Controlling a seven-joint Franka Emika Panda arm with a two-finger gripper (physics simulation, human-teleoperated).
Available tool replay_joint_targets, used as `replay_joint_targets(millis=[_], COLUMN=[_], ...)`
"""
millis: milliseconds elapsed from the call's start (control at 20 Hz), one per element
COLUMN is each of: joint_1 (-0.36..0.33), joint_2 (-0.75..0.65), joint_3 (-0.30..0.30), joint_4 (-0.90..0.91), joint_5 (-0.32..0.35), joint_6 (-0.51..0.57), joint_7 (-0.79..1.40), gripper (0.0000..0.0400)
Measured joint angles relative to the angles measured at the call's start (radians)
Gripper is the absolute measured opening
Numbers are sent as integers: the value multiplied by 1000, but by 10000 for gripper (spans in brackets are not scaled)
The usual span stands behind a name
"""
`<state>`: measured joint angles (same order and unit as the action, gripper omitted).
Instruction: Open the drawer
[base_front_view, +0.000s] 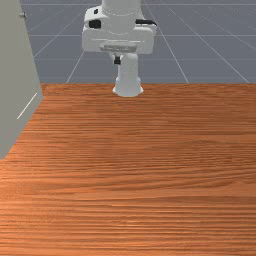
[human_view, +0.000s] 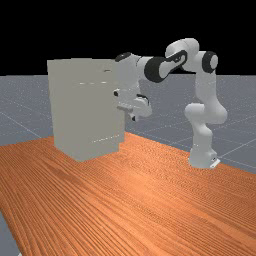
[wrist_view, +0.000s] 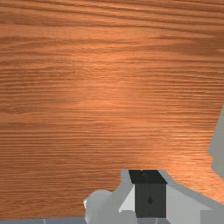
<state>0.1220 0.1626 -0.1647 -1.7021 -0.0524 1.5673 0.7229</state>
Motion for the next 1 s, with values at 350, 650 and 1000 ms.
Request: replay_joint_targets(millis=[350,650,1000], joint_1=[-7,-81,-172], joint_2=[-36,-45,-41], joint_3=[-14,-88,-174], joint_4=[295,586,633], joint_5=[-15,-33,-138], joint_6=[-148,-196,-123], joint_7=[10,9,-4], gripper=[0,0,252])
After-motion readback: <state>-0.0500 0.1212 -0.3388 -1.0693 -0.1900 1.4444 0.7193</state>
